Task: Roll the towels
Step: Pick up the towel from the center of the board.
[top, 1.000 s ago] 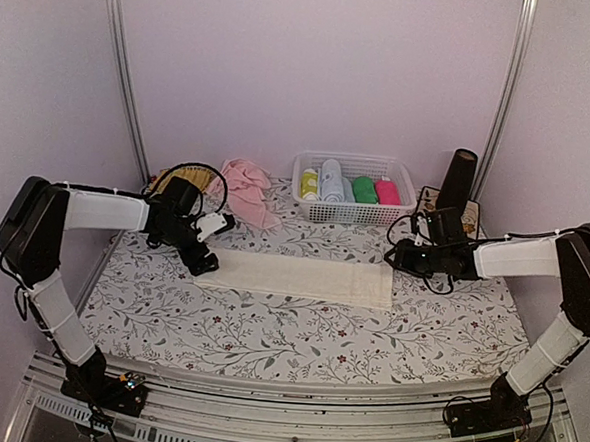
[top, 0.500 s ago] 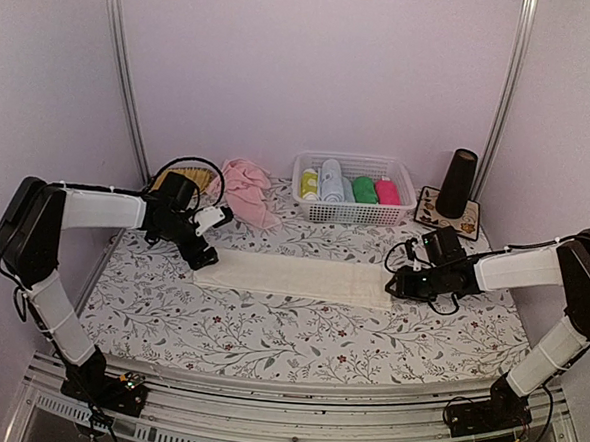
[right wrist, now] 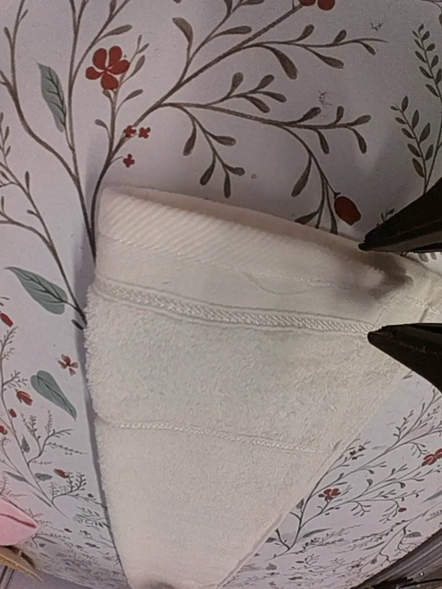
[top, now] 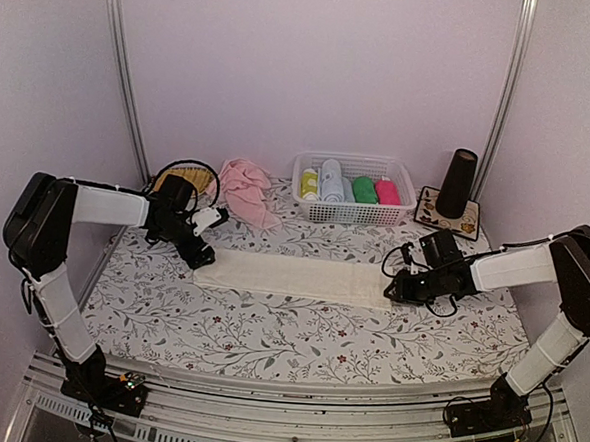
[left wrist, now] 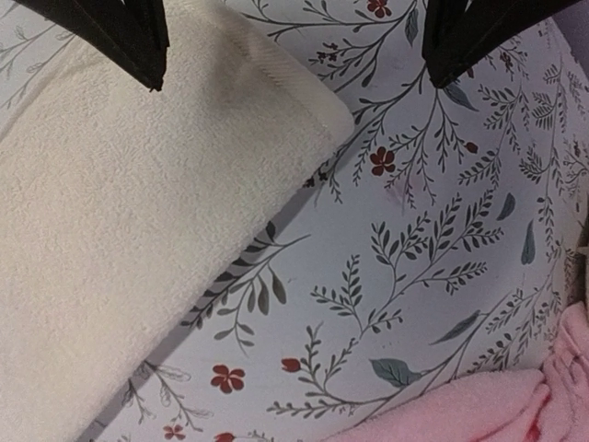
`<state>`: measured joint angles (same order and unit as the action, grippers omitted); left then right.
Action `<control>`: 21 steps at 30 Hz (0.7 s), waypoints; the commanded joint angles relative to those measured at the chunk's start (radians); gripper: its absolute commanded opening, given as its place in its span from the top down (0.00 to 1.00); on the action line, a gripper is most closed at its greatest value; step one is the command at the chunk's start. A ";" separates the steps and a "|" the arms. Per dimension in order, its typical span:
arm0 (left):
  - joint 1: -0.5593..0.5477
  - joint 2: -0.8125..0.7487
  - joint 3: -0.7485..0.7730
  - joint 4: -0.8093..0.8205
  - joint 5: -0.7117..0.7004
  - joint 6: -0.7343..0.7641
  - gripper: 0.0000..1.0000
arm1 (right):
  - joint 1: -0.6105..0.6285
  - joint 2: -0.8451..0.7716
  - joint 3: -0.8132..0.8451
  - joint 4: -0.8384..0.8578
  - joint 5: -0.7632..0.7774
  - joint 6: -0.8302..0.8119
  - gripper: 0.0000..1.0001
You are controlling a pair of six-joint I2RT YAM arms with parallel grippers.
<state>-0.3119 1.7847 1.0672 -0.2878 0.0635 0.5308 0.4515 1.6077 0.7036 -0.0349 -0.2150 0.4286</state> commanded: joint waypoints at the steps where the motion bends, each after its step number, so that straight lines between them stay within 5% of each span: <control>1: 0.003 0.005 0.003 0.028 0.007 -0.005 0.03 | 0.001 0.021 0.003 0.012 -0.008 -0.010 0.72; 9: 0.000 -0.005 -0.005 0.030 0.019 -0.008 0.03 | -0.007 -0.008 -0.005 -0.013 0.022 0.003 0.55; 21: -0.028 -0.060 -0.059 0.061 -0.004 0.000 0.03 | -0.038 0.111 0.055 0.005 -0.020 0.036 0.58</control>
<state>-0.3260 1.7741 1.0336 -0.2485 0.0658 0.5297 0.4156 1.6516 0.7345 -0.0372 -0.1993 0.4477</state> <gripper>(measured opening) 0.966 0.443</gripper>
